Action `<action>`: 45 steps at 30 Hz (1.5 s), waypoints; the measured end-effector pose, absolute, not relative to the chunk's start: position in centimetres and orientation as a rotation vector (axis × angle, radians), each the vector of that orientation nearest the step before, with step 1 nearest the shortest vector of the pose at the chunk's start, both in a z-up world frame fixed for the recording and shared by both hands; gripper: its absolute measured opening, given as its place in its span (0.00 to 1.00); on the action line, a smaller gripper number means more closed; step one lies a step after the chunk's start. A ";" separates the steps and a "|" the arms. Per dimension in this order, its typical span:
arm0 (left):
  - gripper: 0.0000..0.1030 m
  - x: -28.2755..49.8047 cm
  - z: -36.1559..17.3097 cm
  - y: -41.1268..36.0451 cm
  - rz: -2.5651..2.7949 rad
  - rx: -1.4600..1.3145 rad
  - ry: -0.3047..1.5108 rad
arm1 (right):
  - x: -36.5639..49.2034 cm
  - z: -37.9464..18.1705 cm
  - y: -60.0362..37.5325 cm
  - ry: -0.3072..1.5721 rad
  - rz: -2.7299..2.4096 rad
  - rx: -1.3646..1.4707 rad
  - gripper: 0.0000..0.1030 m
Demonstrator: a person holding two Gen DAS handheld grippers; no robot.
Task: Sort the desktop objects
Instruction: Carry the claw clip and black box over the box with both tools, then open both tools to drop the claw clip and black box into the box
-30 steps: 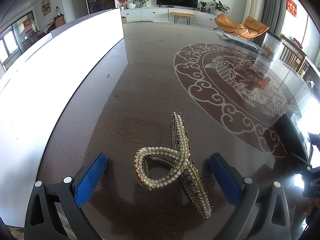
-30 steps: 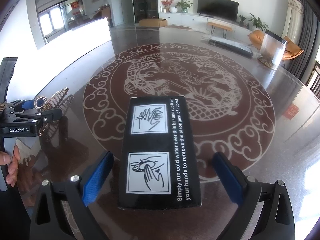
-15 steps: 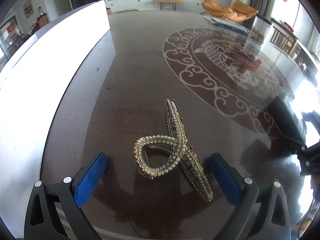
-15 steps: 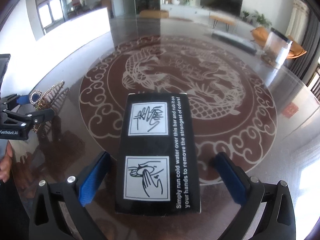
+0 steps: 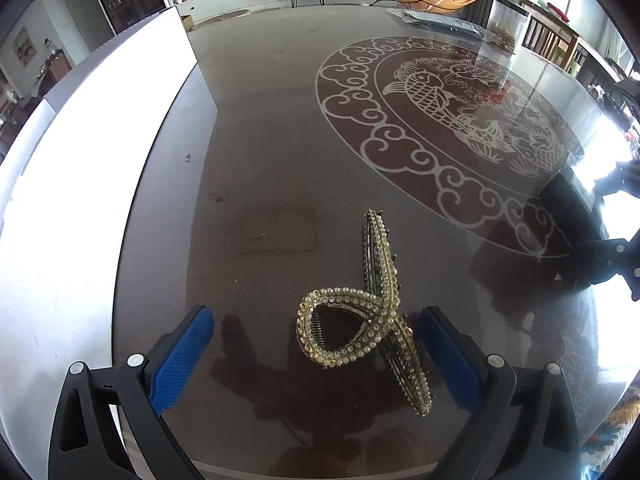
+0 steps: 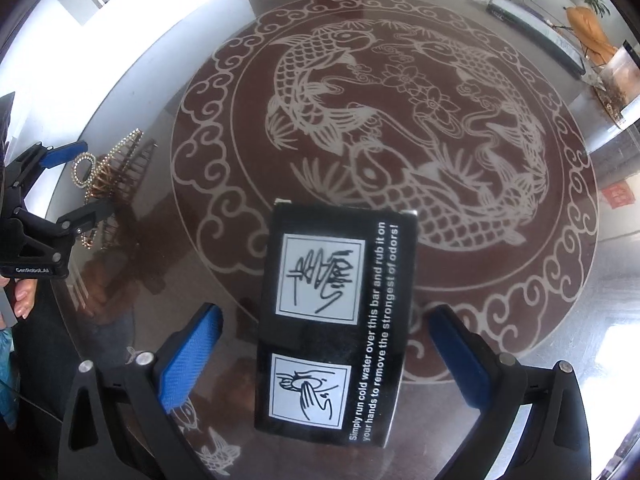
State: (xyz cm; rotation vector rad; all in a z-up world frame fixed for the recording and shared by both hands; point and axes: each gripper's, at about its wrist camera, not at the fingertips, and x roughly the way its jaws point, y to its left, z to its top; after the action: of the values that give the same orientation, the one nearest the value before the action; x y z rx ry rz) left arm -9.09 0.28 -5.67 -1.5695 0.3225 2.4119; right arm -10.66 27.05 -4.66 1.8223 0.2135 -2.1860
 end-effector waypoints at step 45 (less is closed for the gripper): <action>0.44 -14.4 5.5 -31.9 2.822 -1.584 -0.259 | -29.5 6.2 -16.6 0.546 -2.219 1.157 0.57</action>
State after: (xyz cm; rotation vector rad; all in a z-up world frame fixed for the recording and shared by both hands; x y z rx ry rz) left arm -14.37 -31.91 5.47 -1.5840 -0.2591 2.8220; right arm -29.53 -16.57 6.18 1.1571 0.5465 -2.2189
